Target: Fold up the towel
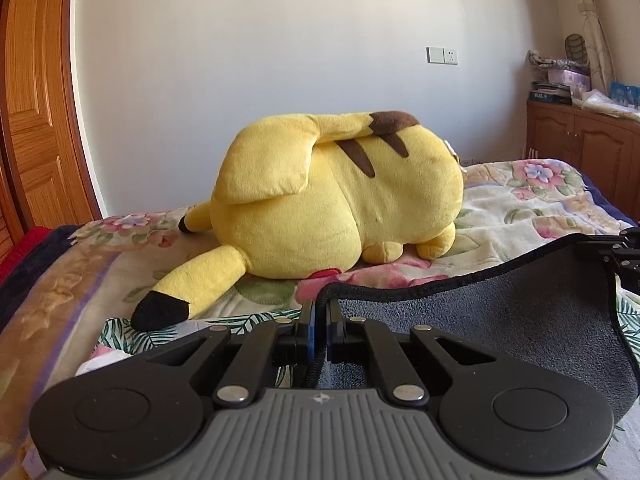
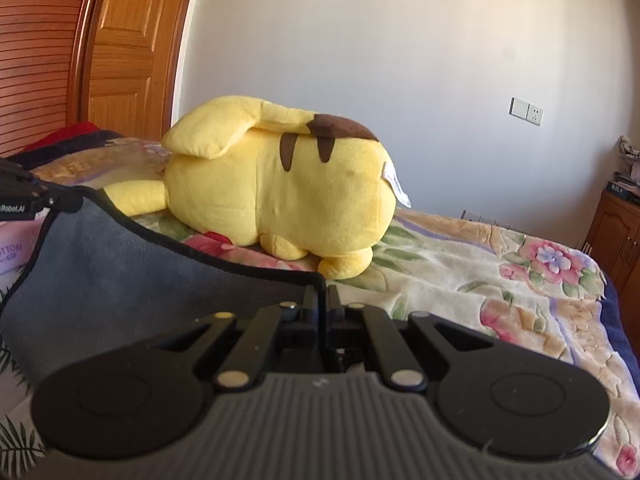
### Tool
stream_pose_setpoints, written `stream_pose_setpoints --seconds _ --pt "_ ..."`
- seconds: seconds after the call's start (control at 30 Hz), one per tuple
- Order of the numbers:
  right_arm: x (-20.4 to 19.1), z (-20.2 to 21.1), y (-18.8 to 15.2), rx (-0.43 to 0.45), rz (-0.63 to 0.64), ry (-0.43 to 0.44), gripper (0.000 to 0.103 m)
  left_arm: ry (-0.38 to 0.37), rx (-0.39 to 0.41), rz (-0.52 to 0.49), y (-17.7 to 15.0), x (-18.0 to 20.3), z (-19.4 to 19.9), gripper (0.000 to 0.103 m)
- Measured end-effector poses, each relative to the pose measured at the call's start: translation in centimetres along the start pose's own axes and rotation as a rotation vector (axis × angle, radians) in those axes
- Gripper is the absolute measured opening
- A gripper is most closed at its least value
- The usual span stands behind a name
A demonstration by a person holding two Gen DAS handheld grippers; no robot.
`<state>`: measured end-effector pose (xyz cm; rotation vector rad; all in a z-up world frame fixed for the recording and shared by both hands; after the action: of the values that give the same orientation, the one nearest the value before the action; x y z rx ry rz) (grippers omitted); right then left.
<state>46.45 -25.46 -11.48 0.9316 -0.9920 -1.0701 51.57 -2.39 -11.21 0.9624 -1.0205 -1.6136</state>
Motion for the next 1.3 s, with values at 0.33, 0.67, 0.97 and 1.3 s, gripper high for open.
stream_pose_setpoints --seconds 0.33,0.67,0.97,1.3 --pt "-0.3 -2.1 -2.6 -0.053 -0.014 -0.001 0.004 -0.005 -0.04 -0.013 -1.8 0.5 -2.6 0.0" --pt "-0.3 -2.8 -3.8 -0.101 -0.026 0.005 0.004 -0.001 -0.072 -0.039 -2.6 1.1 -3.3 0.0" --pt "-0.3 -2.9 -3.7 -0.107 -0.023 -0.003 0.013 0.0 -0.075 -0.024 -2.5 1.2 -3.1 0.0" --pt "-0.4 -1.0 -2.4 -0.107 -0.031 -0.007 0.013 -0.003 -0.058 -0.022 -1.1 1.5 -1.2 0.005"
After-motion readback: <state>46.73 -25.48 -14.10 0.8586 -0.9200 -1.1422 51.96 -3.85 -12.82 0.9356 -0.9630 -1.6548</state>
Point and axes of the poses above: each gripper's, at about its wrist camera, not at the fingertips, and z roughly against the way its jaws point, x to its right, y to its top, the point moved 4 cm from there along -z, roughly the way its jaws point, and after that the axes turned 7 degrees about x, right-handed, at the moved point
